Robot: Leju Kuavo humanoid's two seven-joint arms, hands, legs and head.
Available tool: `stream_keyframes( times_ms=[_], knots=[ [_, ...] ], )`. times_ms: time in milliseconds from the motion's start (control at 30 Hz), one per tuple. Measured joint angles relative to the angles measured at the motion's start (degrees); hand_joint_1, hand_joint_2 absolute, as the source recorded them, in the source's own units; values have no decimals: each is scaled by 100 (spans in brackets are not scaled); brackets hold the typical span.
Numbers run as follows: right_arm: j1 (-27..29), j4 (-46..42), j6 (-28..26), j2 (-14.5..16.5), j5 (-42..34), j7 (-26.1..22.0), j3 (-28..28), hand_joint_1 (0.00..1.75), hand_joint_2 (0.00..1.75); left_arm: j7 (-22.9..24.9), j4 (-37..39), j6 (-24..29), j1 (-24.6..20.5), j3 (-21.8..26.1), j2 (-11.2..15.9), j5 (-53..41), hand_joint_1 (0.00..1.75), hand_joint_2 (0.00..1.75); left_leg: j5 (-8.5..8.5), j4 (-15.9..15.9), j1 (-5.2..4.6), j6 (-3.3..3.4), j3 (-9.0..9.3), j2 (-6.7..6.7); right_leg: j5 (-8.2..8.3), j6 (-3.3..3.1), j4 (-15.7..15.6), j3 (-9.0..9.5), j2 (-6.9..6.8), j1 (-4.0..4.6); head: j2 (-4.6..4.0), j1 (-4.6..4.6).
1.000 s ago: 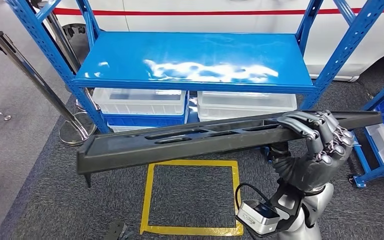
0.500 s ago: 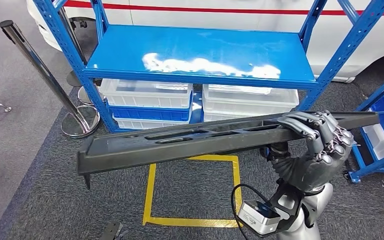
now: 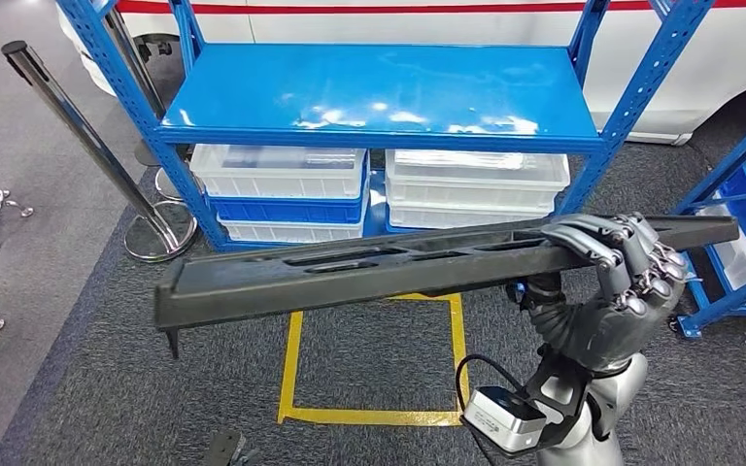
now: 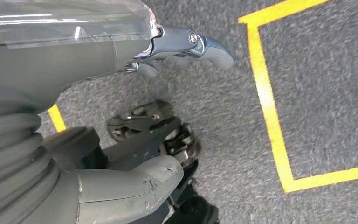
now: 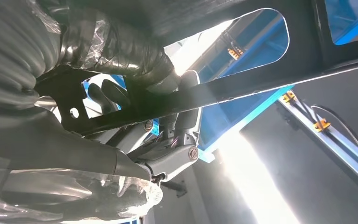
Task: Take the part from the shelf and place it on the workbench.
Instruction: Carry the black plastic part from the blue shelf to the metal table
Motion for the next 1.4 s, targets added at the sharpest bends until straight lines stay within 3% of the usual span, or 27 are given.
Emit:
stream_keyframes(
  times_ms=[33,133,200,300,367,433,467,500,533,567,600,667,733,800,833,900,967,1000,1033,1067,1133,1200,1233,1300,1333,1400],
  knots=[
    [1,2,-1,1,-4,0,0,175,175,0,0,0,3,0,0,3,0,175,117,-143,9,-7,142,1,35,10,10,-50,1,-3,0,-1],
    [1,3,-1,0,-10,0,0,175,175,-1,0,1,-12,0,2,6,0,175,467,-1231,4,33,859,-6,127,74,44,-164,8,-5,0,1],
    [1,3,-1,0,-10,-3,0,175,175,-1,0,2,-16,0,5,8,0,175,490,-1591,-31,90,1043,-16,196,150,43,-193,5,-8,0,2],
    [3,3,-1,1,-14,-14,0,175,175,-2,0,1,-6,-1,7,18,0,175,617,-1664,-35,209,986,-5,229,266,44,-223,11,-20,0,2],
    [5,2,-1,1,-19,-31,0,175,175,-7,0,1,-16,-2,7,26,0,175,746,-1711,-18,308,910,20,-131,300,362,-346,27,-21,0,4],
    [11,2,-1,1,-23,-50,0,175,175,-13,0,2,-17,-2,7,31,0,175,844,-1691,-39,355,775,35,-657,313,1031,-537,35,-23,0,6],
    [14,3,-1,1,-23,-56,0,175,175,-15,0,2,-13,-2,7,32,0,175,888,-1672,-47,358,700,38,-798,324,1336,-598,35,-25,0,5],
    [17,5,-1,1,-23,-60,0,175,175,-16,0,2,-10,-2,7,32,0,175,929,-1647,-53,354,619,40,-811,333,1502,-585,35,-28,0,5],
    [17,6,-1,1,-23,-63,0,175,175,-17,0,2,-9,-2,7,33,0,175,966,-1618,-56,344,540,41,-721,338,1488,-487,34,-33,0,5],
    [16,7,-1,1,-22,-65,0,175,175,-17,0,2,-9,-2,7,33,0,175,999,-1582,-56,330,464,40,-574,338,1284,-290,34,-40,0,5],
    [12,8,-1,1,-22,-66,0,175,175,-17,0,2,-10,-2,7,34,0,175,1026,-1541,-55,311,393,39,-478,331,942,-38,33,-47,0,5],
    [4,7,-1,1,-16,-71,0,175,175,-19,0,2,-13,-3,8,34,0,175,1074,-1465,-66,256,285,35,-449,293,318,365,38,-27,0,4],
    [0,5,-1,1,-2,-78,0,175,175,-17,0,-1,-14,-5,8,33,0,175,1134,-1436,-71,187,232,31,-484,231,119,449,47,5,0,3],
    [3,1,-1,12,28,-86,-10,175,175,10,1,-10,-8,-16,8,16,0,175,1149,-1419,-54,114,193,25,-408,135,103,387,41,3,0,2],
    [12,-10,-1,27,44,-92,-27,175,175,32,2,-15,-2,-30,8,-7,0,175,1052,-1343,-46,80,145,23,-357,80,93,345,34,1,0,2],
    [77,-73,-1,69,50,-114,-104,175,175,86,3,-22,6,-78,9,-81,0,175,598,-908,-29,32,-13,20,-252,2,79,241,15,-1,0,2],
    [233,-200,-2,112,0,-170,-252,175,175,138,4,-26,8,-153,9,-156,0,175,132,-230,-26,9,-176,21,-154,-24,86,110,-5,11,0,2],
    [325,-274,-3,130,-42,-215,-345,175,175,159,5,-26,8,-194,9,-185,0,175,50,8,-26,7,-189,21,-104,-25,94,37,-14,18,0,2],
    [409,-344,-3,146,-83,-264,-440,175,175,175,6,-24,2,-230,9,-204,0,175,93,76,-26,13,-117,21,-55,-24,106,-41,-19,22,0,2],
    [480,-415,-3,165,-116,-309,-541,175,175,192,6,-21,-12,-261,9,-221,0,175,226,-55,-27,28,54,20,-5,-19,120,-118,-17,24,0,2],
    [585,-555,-3,210,-163,-372,-728,175,175,216,5,-15,-75,-319,9,-246,0,175,444,-763,-39,88,610,13,96,4,139,-243,-11,26,0,2],
    [630,-662,-3,244,-197,-404,-863,175,175,233,3,-10,-157,-363,10,-258,0,175,438,-1424,-77,147,1037,5,195,58,133,-300,-9,21,0,3],
    [643,-696,-3,256,-215,-416,-910,175,175,242,3,-9,-190,-383,10,-257,0,175,403,-1575,-101,172,1104,3,246,94,120,-308,-11,12,0,3],
    [678,-745,-3,280,-244,-447,-993,175,175,267,2,-4,-220,-425,9,-254,0,175,506,-1656,-109,226,1081,13,334,168,84,-314,-7,-2,0,3],
    [704,-768,-3,294,-265,-469,-1037,175,175,283,2,-3,-229,-445,7,-249,0,175,580,-1698,-98,260,1062,26,292,200,106,-337,3,-3,0,4],
    [758,-810,-4,313,-327,-524,-1120,175,175,313,2,-1,-241,-477,2,-236,0,175,741,-1768,-67,335,976,54,-116,246,435,-451,31,-3,0,7]
  ],
)
